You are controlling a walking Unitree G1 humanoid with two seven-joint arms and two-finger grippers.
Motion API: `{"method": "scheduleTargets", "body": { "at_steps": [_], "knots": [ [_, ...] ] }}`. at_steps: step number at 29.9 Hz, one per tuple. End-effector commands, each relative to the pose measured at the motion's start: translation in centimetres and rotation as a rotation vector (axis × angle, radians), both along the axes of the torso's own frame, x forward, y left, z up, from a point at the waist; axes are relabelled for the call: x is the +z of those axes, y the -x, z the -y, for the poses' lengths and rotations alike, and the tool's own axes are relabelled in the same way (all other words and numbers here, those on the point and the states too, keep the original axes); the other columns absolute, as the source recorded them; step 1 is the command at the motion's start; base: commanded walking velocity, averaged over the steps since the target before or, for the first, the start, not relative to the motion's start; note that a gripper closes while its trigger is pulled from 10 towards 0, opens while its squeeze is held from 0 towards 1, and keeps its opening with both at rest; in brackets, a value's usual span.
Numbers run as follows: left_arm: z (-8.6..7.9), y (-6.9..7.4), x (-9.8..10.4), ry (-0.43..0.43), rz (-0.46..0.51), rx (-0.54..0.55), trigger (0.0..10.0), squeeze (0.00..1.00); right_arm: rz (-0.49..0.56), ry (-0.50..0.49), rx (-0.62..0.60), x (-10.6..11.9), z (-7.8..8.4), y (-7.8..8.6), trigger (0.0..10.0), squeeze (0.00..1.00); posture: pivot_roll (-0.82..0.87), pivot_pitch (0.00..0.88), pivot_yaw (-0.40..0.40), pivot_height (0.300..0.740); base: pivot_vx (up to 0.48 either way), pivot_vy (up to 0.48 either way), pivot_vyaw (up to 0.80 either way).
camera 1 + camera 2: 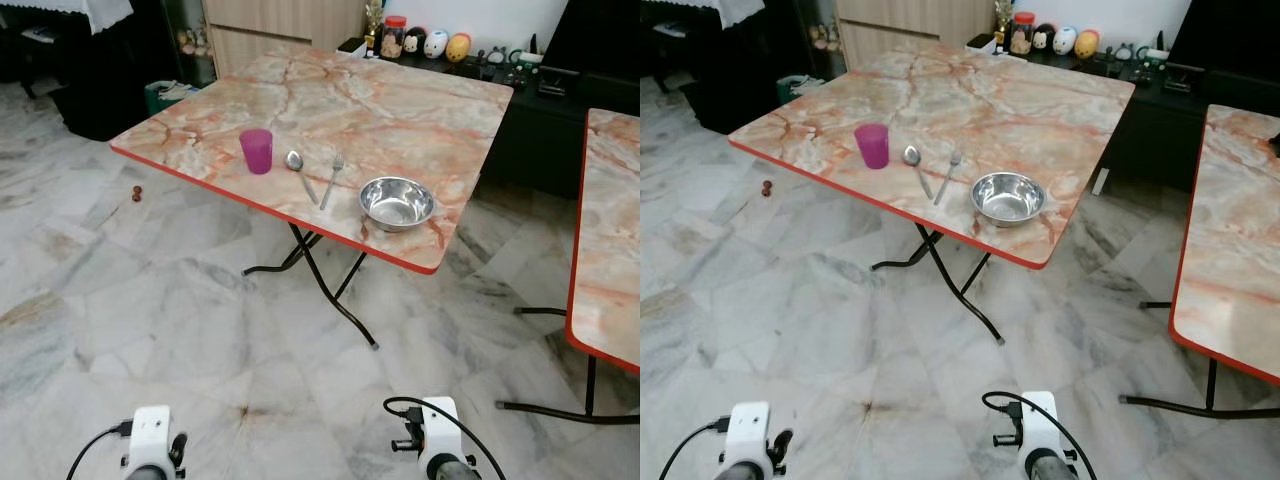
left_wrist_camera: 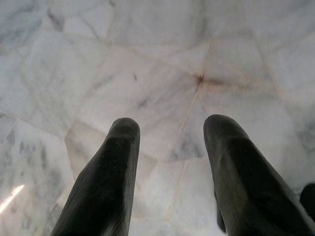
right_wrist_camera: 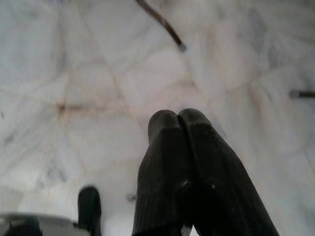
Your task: Setting the table
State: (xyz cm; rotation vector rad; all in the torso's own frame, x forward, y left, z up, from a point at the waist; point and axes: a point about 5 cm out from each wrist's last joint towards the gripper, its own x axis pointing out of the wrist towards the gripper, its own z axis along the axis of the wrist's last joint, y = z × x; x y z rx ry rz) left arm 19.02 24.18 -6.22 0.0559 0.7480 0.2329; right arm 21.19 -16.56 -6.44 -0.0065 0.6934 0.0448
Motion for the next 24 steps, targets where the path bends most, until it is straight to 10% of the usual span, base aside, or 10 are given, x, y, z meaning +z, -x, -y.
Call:
{"method": "scheduleTargets", "body": {
  "at_steps": [1, 8, 24],
  "knots": [
    [-0.1, 0.5, -0.3, 0.002, -0.018, -0.002, 10.0, 0.00, 0.179, 0.016, -0.010, 3.1, 1.4, -3.8, 10.0, 0.00, 0.01, 0.022, -0.001, 0.740, 0.000, 0.000, 0.00],
    [0.4, 1.3, -0.8, 0.018, -0.023, 0.000, 10.0, 0.00, 0.495, 0.016, 0.057, 8.4, 0.8, -8.2, 10.0, 0.00, 0.01, 0.037, -0.003, 0.740, 0.000, 0.000, 0.00],
    [0.3, 1.3, -0.7, 0.028, 0.029, 0.046, 10.0, 0.00, 0.873, -0.016, 0.085, 16.3, -0.5, -11.7, 10.0, 0.00, 0.01, 0.055, -0.005, 0.740, 0.000, 0.000, 0.00]
  ]
}}
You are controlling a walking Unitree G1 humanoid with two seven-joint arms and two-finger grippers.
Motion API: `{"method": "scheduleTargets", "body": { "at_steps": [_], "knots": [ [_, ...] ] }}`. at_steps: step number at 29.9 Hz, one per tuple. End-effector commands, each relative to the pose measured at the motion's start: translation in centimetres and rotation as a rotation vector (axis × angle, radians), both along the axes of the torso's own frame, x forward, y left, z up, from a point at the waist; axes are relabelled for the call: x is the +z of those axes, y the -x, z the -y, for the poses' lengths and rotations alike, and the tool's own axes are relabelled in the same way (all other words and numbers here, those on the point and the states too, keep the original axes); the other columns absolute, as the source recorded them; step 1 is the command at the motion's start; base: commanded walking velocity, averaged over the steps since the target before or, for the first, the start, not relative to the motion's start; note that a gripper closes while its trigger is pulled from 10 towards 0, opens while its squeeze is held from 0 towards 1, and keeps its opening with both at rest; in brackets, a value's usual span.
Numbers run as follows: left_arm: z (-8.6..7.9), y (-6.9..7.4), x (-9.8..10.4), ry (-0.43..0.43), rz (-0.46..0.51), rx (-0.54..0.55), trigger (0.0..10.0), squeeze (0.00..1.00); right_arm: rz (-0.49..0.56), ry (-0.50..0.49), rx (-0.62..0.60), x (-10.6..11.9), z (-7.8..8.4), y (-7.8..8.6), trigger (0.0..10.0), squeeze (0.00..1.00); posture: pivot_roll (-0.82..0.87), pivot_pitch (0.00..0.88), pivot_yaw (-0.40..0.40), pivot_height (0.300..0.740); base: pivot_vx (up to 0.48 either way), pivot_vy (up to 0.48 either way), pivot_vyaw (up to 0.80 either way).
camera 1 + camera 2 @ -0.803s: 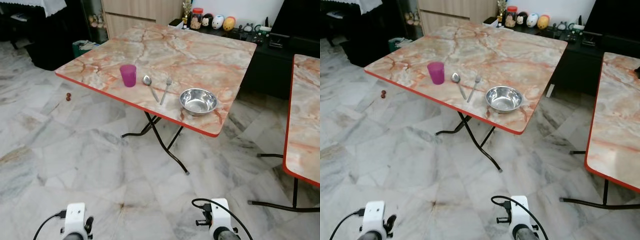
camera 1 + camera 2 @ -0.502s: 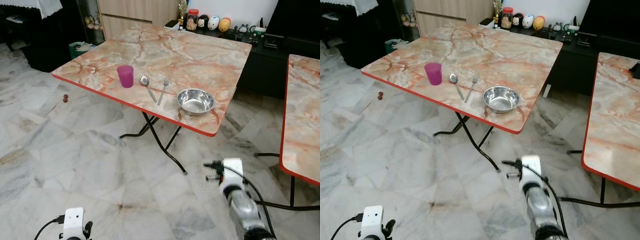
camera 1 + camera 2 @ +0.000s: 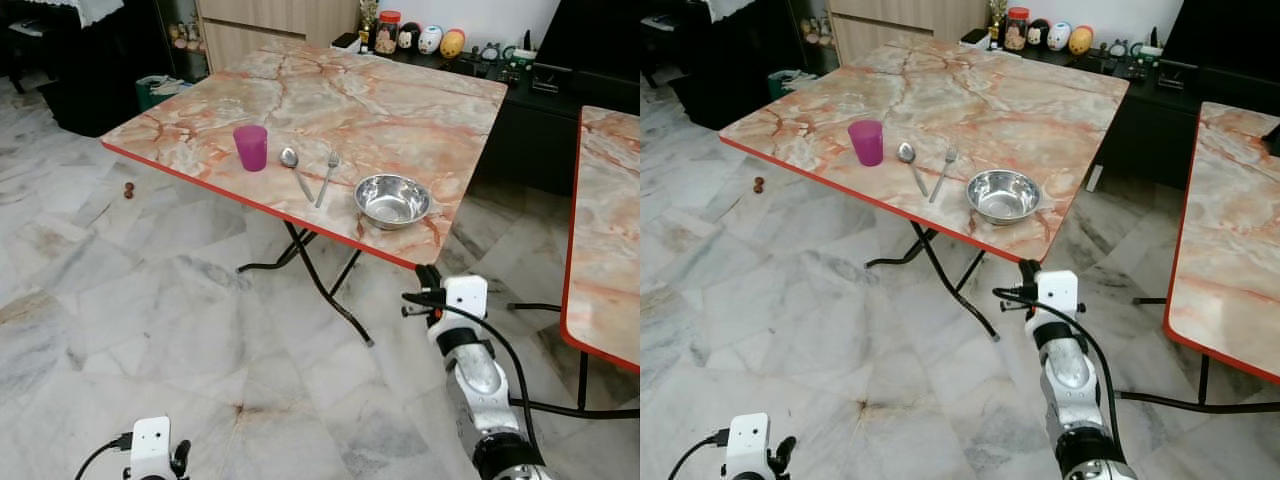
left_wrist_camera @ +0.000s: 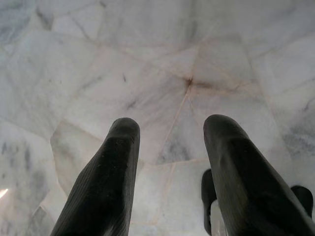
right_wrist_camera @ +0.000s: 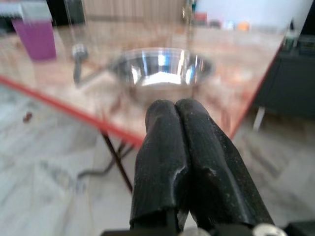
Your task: Setting the table
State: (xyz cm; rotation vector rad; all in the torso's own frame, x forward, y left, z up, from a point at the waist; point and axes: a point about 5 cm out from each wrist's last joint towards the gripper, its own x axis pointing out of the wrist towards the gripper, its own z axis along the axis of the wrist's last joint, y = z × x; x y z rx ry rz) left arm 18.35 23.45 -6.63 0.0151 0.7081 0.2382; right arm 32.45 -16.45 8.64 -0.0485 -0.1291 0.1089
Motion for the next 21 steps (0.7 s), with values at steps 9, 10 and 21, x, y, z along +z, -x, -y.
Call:
{"method": "scheduleTargets", "body": {
  "at_steps": [9, 10, 21],
  "knots": [
    [-1.2, 2.0, -0.7, 0.001, -0.039, 0.107, 10.0, 0.00, 0.127, -0.016, 0.102, 3.8, -2.5, -1.2, 10.0, 0.00, 0.01, 0.057, -0.007, 0.740, 0.000, 0.000, 0.00],
    [-1.2, 2.0, -0.7, 0.002, -0.039, 0.110, 10.0, 0.00, 0.125, -0.017, 0.105, 3.8, -2.5, -1.2, 10.0, 0.00, 0.01, 0.057, -0.007, 0.740, 0.000, 0.000, 0.00],
    [-1.0, 2.2, -0.8, 0.011, -0.044, 0.108, 10.0, 0.00, 0.071, -0.074, 0.081, 4.1, -2.7, -1.7, 10.0, 0.00, 0.01, 0.056, -0.004, 0.740, 0.205, 0.000, 0.00]
  ]
}}
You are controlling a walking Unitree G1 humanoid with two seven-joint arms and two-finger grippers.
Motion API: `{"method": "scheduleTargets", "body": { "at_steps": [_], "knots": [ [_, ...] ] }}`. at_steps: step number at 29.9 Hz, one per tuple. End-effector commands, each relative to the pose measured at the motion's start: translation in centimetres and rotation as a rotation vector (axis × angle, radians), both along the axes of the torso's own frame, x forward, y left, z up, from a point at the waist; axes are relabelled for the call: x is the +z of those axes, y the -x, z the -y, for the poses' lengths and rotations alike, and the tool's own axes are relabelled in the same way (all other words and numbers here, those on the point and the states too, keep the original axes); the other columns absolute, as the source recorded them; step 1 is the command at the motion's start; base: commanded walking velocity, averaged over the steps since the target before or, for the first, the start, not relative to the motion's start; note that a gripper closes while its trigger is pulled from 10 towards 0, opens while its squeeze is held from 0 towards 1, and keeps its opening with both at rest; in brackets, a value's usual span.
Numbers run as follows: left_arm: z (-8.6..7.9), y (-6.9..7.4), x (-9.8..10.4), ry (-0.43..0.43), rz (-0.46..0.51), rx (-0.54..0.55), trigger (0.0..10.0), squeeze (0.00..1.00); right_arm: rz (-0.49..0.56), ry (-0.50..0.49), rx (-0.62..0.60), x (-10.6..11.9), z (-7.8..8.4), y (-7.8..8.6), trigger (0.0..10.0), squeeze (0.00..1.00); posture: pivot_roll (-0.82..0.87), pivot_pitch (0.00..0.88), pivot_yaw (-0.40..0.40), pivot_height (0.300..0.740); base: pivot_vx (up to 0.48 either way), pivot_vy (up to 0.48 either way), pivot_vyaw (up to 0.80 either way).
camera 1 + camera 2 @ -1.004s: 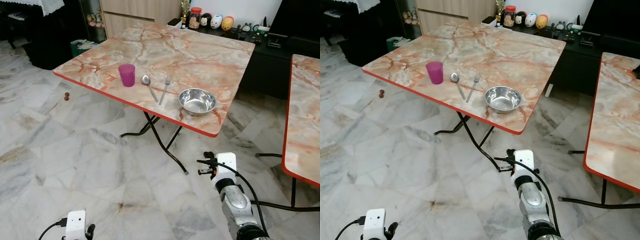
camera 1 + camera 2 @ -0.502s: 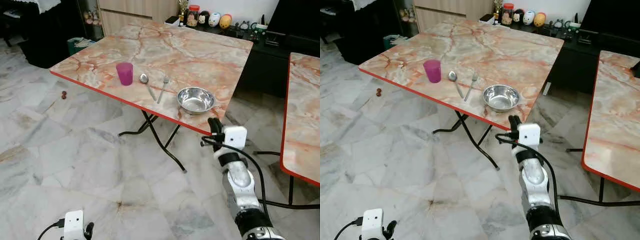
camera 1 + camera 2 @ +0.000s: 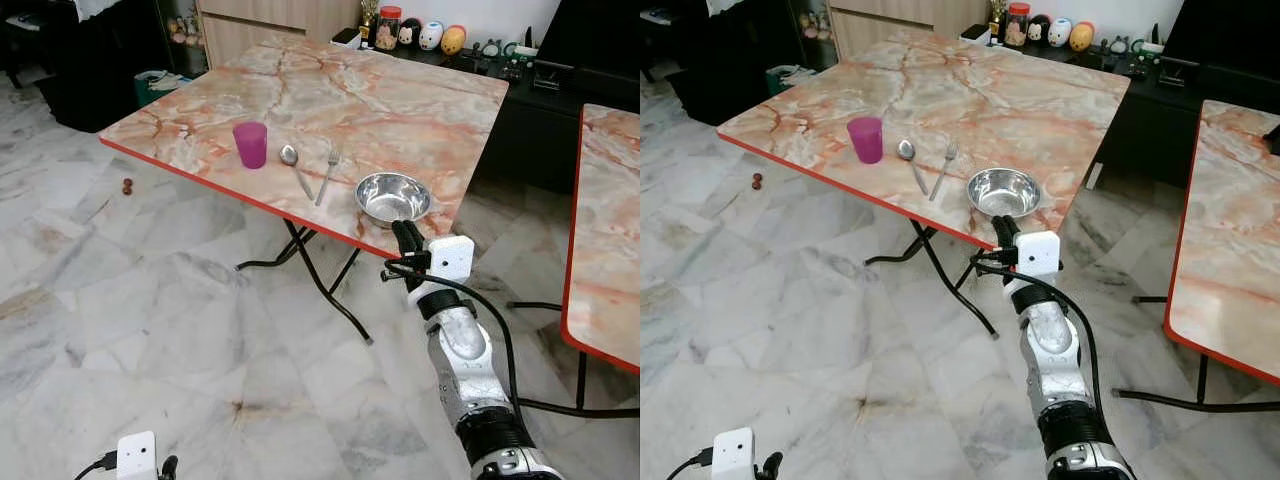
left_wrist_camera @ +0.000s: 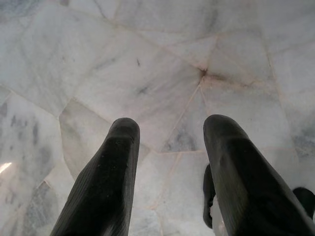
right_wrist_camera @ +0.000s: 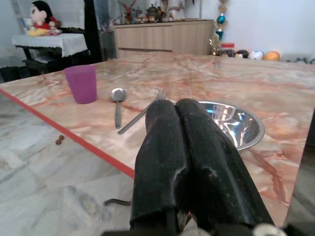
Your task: Setting the table
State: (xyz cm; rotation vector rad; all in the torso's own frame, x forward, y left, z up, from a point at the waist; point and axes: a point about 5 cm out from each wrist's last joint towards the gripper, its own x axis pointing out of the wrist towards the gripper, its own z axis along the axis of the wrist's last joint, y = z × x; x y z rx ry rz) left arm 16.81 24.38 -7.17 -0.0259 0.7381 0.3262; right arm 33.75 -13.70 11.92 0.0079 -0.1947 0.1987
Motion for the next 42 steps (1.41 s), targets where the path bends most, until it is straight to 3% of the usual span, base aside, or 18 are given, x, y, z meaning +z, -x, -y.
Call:
{"method": "scheduleTargets", "body": {
  "at_steps": [1, 4, 21, 29, 30, 31, 32, 39, 42],
  "knots": [
    [0.0, 0.6, -0.3, 0.001, -0.017, 0.013, 10.0, 0.00, 0.009, -0.021, -0.013, 0.8, 0.1, -0.4, 10.0, 0.00, 0.01, 0.056, -0.004, 0.740, 0.319, 0.000, 0.00],
    [0.0, 0.5, -0.2, 0.003, -0.013, 0.011, 10.0, 0.00, -0.009, -0.043, -0.016, 0.8, 0.1, -0.6, 10.0, 0.00, 0.01, 0.055, -0.004, 0.740, 0.311, 0.000, -0.80],
    [0.3, 0.3, -0.2, 0.003, -0.005, 0.007, 10.0, 0.00, 0.044, -0.061, -0.008, 2.2, -0.5, -0.8, 10.0, 0.00, 0.01, 0.035, -0.007, 0.740, 0.305, 0.000, 0.00],
    [0.6, 0.2, -0.2, 0.013, 0.010, 0.004, 10.0, 0.00, 0.079, -0.101, -0.031, 3.5, -0.1, -1.0, 10.0, 0.00, 0.01, 0.053, -0.009, 0.740, 0.000, 0.000, 0.00],
    [0.6, 0.3, -0.3, 0.013, 0.005, 0.002, 10.0, 0.00, 0.069, -0.102, -0.042, 3.7, 0.1, -1.1, 10.0, 0.60, 0.01, 0.053, -0.009, 0.740, 0.000, 0.000, 0.00],
    [0.7, 0.4, -0.3, 0.013, 0.002, 0.001, 10.0, 0.00, 0.061, -0.101, -0.049, 3.8, 0.3, -1.2, 10.0, 0.60, 0.01, 0.053, -0.009, 0.740, 0.000, 0.000, 0.00],
    [0.7, 0.4, -0.4, 0.014, -0.001, 0.000, 10.0, 0.00, 0.057, -0.113, -0.062, 4.0, 0.6, -1.3, 10.0, 1.00, 0.01, 0.056, -0.009, 0.740, 0.000, 0.000, 0.00],
    [0.6, 0.6, -0.4, 0.014, -0.008, -0.002, 10.0, 0.00, -0.036, -0.117, -0.195, 5.1, 2.6, -1.7, 10.0, 1.00, 0.01, 0.063, -0.007, 0.740, 0.000, 0.000, 0.00],
    [0.6, 0.7, -0.5, 0.014, -0.011, -0.005, 10.0, 0.00, -0.146, -0.144, -0.204, 4.7, 3.1, -1.5, 10.0, 1.00, 0.00, 0.068, -0.004, 0.740, 0.000, 0.000, 0.00]
  ]
}}
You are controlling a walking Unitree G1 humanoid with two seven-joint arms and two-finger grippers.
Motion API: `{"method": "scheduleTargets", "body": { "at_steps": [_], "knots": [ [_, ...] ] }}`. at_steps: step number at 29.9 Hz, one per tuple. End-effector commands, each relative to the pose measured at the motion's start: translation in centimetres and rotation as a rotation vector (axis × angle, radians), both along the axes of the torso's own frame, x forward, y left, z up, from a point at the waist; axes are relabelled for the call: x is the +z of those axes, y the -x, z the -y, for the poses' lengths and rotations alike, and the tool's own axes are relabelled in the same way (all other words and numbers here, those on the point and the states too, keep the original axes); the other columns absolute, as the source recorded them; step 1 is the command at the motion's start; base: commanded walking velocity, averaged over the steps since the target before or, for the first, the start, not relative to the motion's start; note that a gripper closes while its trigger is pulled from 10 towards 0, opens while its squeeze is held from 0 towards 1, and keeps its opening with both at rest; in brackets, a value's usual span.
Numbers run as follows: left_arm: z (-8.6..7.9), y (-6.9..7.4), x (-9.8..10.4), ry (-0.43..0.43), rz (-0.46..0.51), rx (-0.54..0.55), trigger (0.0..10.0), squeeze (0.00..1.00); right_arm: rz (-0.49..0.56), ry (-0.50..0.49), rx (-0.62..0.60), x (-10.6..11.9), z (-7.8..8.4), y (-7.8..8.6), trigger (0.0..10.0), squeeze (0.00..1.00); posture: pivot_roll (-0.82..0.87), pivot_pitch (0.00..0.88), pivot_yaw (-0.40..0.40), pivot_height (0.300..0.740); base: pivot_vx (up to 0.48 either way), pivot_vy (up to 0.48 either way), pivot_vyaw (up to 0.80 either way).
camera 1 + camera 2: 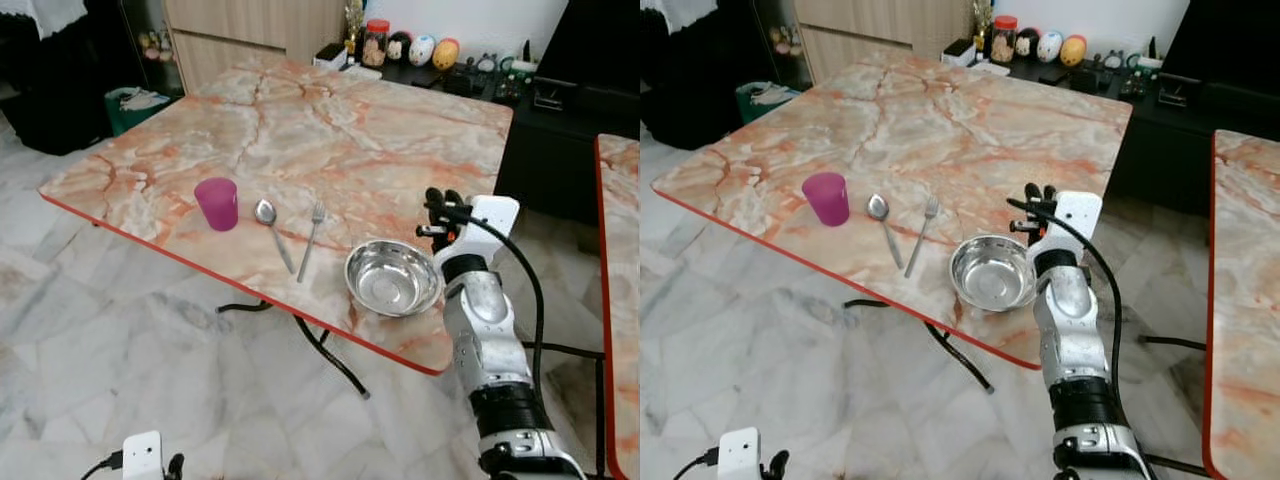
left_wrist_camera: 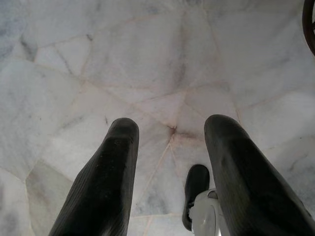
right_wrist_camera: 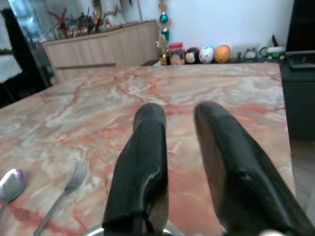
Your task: Setting the table
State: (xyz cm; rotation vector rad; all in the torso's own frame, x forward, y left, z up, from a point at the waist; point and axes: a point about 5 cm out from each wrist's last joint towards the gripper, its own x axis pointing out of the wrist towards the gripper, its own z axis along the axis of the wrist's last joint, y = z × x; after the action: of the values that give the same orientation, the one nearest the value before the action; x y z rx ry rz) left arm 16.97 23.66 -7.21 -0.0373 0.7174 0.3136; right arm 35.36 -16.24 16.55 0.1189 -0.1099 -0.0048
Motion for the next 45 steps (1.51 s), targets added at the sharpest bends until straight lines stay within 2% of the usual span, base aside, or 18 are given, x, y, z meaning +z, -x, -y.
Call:
{"method": "scheduleTargets", "body": {
  "at_steps": [1, 4, 10, 12, 16, 17, 19, 22, 26, 29, 39, 40, 41, 45],
  "knots": [
    [-0.1, 0.9, -0.4, 0.003, -0.035, 0.003, 10.0, 0.00, -0.076, -0.027, 0.004, -0.1, 0.5, 0.2, 10.0, 1.00, 0.00, 0.071, -0.002, 0.740, 0.000, 0.000, 0.00],
    [0.0, 0.9, -0.5, 0.006, -0.037, -0.004, 10.0, 0.00, -0.160, 0.008, -0.016, -0.4, 1.4, 0.5, 10.0, 1.00, 0.00, 0.074, 0.000, 0.740, 0.000, 0.000, 0.00],
    [0.0, 0.9, -0.5, 0.010, -0.046, -0.012, 10.0, 0.00, -0.238, 0.068, -0.004, -0.1, 2.2, 0.8, 10.0, 1.00, -0.01, 0.076, 0.003, 0.740, 0.000, 0.000, 0.00],
    [0.1, 0.9, -0.6, 0.015, -0.051, -0.016, 10.0, 0.00, -0.294, 0.078, 0.023, -0.5, 2.2, 0.9, 10.0, 1.00, 0.00, 0.076, 0.002, 0.740, 0.000, 0.000, 0.00],
    [0.2, 0.9, -0.6, 0.019, -0.054, -0.018, 10.0, 0.00, -0.338, 0.077, 0.052, -1.0, 2.1, 1.1, 10.0, 1.00, 0.00, 0.075, 0.001, 0.740, 0.000, 0.000, 0.00],
    [0.3, 1.0, -0.7, 0.022, -0.058, -0.024, 10.0, 0.00, -0.391, 0.090, 0.113, -1.5, 2.0, 1.4, 10.0, 1.00, 0.00, 0.075, 0.001, 0.740, 0.000, 0.000, 0.00],
    [0.4, 1.0, -0.7, 0.023, -0.062, -0.027, 10.0, 0.00, -0.426, 0.114, 0.153, -1.9, 2.0, 1.6, 10.0, 1.00, 0.00, 0.075, 0.001, 0.740, 0.000, 0.000, 0.00],
    [0.3, 1.1, -0.7, 0.023, -0.065, -0.027, 10.0, 0.00, -0.438, 0.131, 0.178, -2.2, 2.0, 1.7, 10.0, 1.00, 0.00, 0.071, 0.002, 0.740, 0.000, 0.000, 0.00],
    [0.2, 1.3, -0.8, 0.022, -0.076, -0.022, 10.0, 0.00, -0.467, 0.118, 0.159, -2.4, 2.8, 1.9, 10.0, 1.00, 0.00, 0.066, 0.002, 0.740, 0.000, 0.000, 0.00],
    [0.0, 1.4, -0.9, 0.020, -0.083, -0.022, 10.0, 0.00, -0.474, 0.078, 0.143, -2.4, 3.2, 1.8, 10.0, 1.00, 0.00, 0.063, 0.005, 0.740, 0.000, 0.000, 0.00],
    [0.1, 1.3, -0.9, 0.022, -0.088, -0.038, 10.0, 0.00, -0.515, 0.030, 0.175, -2.7, 3.1, 2.0, 10.0, 1.00, 0.00, 0.072, 0.006, 0.740, 0.000, 0.000, 0.00],
    [0.1, 1.4, -0.9, 0.022, -0.091, -0.041, 10.0, 0.00, -0.521, 0.015, 0.176, -2.8, 3.1, 2.0, 10.0, 0.77, 0.00, 0.072, 0.006, 0.740, 0.000, 0.000, 0.00],
    [0.2, 1.4, -0.9, 0.022, -0.093, -0.042, 10.0, 0.00, -0.524, -0.010, 0.182, -2.8, 3.1, 2.0, 10.0, 0.00, -0.01, 0.080, 0.006, 0.740, 0.000, 0.000, 0.00],
    [0.2, 1.4, -1.0, 0.024, -0.094, -0.038, 10.0, 0.00, -0.517, -0.028, 0.214, -2.6, 2.7, 1.9, 10.0, 0.00, -0.01, 0.083, 0.004, 0.740, 0.000, 0.000, 0.00]
  ]
}}
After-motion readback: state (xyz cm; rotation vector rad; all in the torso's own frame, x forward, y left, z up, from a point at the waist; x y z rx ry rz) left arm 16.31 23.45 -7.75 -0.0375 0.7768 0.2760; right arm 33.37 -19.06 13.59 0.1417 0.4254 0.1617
